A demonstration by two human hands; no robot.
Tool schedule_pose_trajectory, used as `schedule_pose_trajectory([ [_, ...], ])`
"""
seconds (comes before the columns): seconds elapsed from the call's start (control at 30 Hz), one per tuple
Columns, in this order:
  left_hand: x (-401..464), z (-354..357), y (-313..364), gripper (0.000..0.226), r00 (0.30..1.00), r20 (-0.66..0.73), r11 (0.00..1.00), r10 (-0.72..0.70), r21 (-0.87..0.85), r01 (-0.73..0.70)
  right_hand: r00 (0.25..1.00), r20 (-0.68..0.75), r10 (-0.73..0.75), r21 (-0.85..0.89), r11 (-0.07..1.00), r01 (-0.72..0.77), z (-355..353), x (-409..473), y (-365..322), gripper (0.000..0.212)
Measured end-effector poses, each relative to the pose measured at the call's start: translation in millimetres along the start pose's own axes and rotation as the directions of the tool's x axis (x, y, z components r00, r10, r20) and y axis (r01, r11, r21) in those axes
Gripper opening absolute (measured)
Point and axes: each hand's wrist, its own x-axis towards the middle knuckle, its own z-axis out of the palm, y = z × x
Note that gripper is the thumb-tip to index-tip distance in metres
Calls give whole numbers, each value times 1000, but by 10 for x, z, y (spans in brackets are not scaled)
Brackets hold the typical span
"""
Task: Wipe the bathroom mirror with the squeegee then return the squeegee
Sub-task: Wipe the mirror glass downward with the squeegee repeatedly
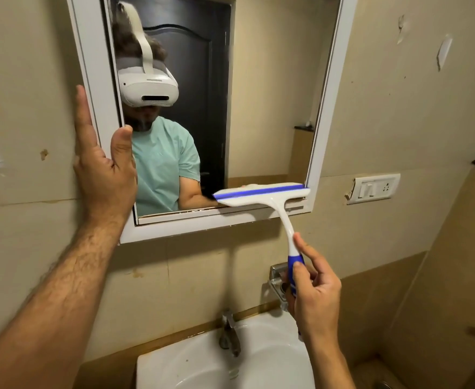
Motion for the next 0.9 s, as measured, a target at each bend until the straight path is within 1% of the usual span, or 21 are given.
schedule_pose_trajectory([
  [0.17,-11,-10,0,61,1000,-10,1000,-6,27,6,998,-28,-52,25,998,53,0,65,-176,50],
  [0.3,26,-11,-6,57,1000,-7,997,13,72,-12,997,-49,-62,50,997,65,84,224,-284,46],
  [0.37,22,-18,-26,57,1000,4,999,-4,42,4,997,-58,-58,51,997,61,110,198,-241,46],
  [0.47,-4,-8,12,60,999,18,999,-35,-32,35,999,-37,-25,6,1000,25,104,56,-93,48],
  [0.6,-26,-8,86,64,999,12,999,-34,-41,34,1000,-12,11,-41,999,-12,60,-89,18,48],
  [0.67,-14,-18,76,63,998,24,997,-64,-42,65,1000,-8,10,-18,1000,-11,82,-94,-41,46],
  [0.8,-19,-33,150,63,999,22,999,-33,-28,33,999,21,-27,17,999,27,283,-64,-220,46],
  [0.9,-16,-43,166,63,999,28,999,-38,-38,39,1000,-1,-21,46,999,21,420,-110,-189,49],
])
